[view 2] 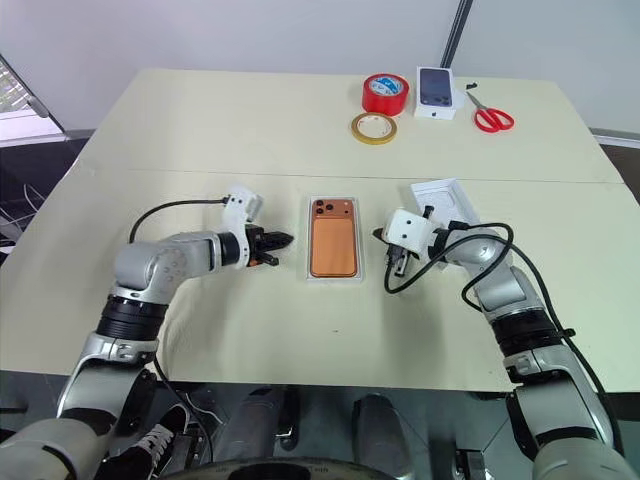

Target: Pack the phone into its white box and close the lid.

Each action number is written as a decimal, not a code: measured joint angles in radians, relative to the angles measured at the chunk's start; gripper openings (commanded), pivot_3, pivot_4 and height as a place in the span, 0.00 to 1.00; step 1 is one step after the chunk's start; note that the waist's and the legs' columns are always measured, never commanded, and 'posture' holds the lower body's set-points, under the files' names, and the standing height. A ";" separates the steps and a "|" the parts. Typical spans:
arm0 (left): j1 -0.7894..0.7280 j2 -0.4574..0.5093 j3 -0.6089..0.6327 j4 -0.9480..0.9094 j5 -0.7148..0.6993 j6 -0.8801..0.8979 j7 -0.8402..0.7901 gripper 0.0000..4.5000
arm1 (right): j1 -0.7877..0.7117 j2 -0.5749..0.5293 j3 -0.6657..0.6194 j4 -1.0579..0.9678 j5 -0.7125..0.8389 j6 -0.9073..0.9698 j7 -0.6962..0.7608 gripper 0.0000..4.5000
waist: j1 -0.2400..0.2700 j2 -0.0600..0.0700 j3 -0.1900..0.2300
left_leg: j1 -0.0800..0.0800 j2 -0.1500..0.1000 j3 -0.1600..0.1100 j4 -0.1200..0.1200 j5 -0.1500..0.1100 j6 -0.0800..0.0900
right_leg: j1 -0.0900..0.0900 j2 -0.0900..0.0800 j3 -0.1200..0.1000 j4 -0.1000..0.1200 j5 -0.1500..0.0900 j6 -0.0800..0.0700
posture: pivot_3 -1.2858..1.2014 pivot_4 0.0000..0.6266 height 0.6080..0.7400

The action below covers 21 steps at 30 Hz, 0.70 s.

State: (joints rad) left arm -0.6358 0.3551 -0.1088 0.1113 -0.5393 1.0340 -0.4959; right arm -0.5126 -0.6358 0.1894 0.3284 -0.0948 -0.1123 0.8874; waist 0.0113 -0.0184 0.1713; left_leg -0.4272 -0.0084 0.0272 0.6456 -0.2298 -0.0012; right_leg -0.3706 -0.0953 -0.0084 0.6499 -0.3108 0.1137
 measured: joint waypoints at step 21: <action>-0.167 -0.293 -0.158 0.244 0.175 -0.083 -0.136 0.01 | 0.164 -0.147 -0.164 -0.118 0.088 0.094 0.063 0.00 | 0.000 0.001 0.000 | -0.001 -0.002 0.000 0.003 -0.003 0.006 | 0.002 -0.001 -0.001 -0.001 0.000 0.000 | 0.52 0.24 0.91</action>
State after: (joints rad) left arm -0.8030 0.0626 -0.2667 0.3555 -0.3641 0.9514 -0.6324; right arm -0.3484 -0.7827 0.0257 0.2103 -0.0069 -0.0186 0.9507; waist 0.0110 -0.0173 0.1717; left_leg -0.4277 -0.0100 0.0275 0.6484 -0.2329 0.0047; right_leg -0.3689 -0.0963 -0.0089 0.6492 -0.3109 0.1141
